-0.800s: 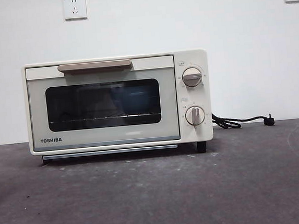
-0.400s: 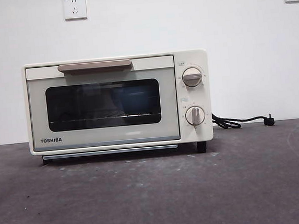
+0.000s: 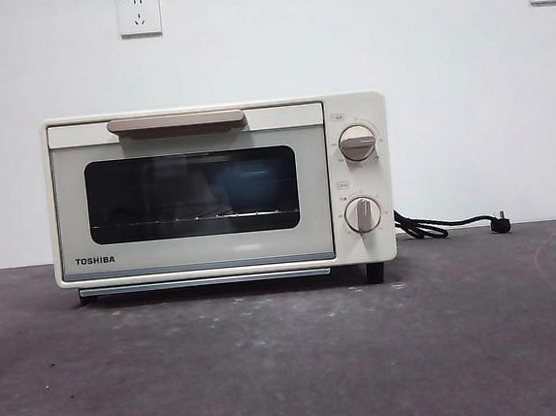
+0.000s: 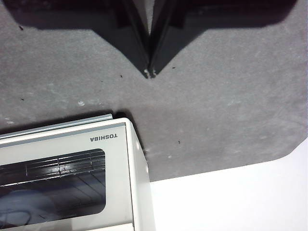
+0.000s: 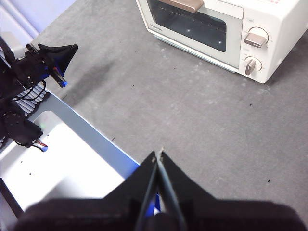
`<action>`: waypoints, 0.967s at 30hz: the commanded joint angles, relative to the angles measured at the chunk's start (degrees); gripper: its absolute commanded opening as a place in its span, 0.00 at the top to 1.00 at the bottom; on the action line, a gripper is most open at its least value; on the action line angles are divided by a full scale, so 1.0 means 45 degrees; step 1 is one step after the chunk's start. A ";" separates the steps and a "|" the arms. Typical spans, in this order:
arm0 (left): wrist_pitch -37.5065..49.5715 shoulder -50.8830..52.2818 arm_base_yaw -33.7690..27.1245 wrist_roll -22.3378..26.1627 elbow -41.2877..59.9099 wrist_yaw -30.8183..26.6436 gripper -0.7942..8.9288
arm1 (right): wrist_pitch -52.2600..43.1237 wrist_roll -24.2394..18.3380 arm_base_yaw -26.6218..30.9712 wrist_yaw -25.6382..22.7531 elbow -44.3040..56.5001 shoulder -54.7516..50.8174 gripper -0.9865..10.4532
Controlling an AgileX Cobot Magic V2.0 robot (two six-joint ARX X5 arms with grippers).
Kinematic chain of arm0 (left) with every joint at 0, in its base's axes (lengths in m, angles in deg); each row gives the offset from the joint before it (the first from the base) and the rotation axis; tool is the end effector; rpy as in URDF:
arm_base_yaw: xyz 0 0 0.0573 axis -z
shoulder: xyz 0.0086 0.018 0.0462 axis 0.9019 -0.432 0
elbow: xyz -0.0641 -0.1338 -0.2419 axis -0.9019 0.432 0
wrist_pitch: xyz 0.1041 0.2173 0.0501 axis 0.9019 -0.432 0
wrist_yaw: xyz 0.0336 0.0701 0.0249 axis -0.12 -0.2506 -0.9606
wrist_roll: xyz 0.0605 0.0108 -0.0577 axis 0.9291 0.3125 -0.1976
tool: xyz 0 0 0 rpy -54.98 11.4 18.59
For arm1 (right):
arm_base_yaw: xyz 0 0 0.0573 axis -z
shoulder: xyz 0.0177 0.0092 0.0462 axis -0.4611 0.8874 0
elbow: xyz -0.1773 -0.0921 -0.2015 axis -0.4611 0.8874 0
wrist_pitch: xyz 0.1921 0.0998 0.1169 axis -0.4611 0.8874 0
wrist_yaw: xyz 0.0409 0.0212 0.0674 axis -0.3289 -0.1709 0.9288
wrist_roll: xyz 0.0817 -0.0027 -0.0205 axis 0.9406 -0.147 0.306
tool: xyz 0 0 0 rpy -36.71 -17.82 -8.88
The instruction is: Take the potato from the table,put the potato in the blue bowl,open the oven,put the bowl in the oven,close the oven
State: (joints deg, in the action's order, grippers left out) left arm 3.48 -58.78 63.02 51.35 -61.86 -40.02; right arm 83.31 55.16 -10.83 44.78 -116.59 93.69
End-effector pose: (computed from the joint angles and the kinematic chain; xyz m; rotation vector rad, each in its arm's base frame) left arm 0.1108 -0.0031 0.1450 0.1281 0.1627 -0.0681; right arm 0.0652 0.0677 0.4219 -0.0762 0.7138 0.7814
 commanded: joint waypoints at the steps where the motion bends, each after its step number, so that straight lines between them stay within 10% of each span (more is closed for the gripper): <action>1: 0.0019 0.0024 -0.0044 -0.0136 0.0151 -0.0024 0.92 | -0.0058 0.0083 -0.0034 -0.0015 -0.0015 -0.0034 0.91; 20: 0.0015 0.0024 -0.0044 -0.0131 0.0151 -0.0029 0.92 | -0.0117 -0.0389 0.0107 -0.0117 -0.0015 -0.0049 0.91; 24: 0.0015 0.0024 -0.0044 -0.0136 0.0151 -0.0029 0.92 | -0.0758 -0.1545 0.1583 -0.0345 0.0121 -0.0631 0.91; 29: 0.0019 0.0024 -0.0044 -0.0136 0.0151 -0.0024 0.92 | -0.3347 -0.2356 0.4823 0.2239 0.1341 -0.1943 0.91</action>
State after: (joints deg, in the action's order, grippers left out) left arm 3.48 -58.78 62.99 51.32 -61.86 -40.02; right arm 69.80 46.79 8.54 52.71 -112.09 85.43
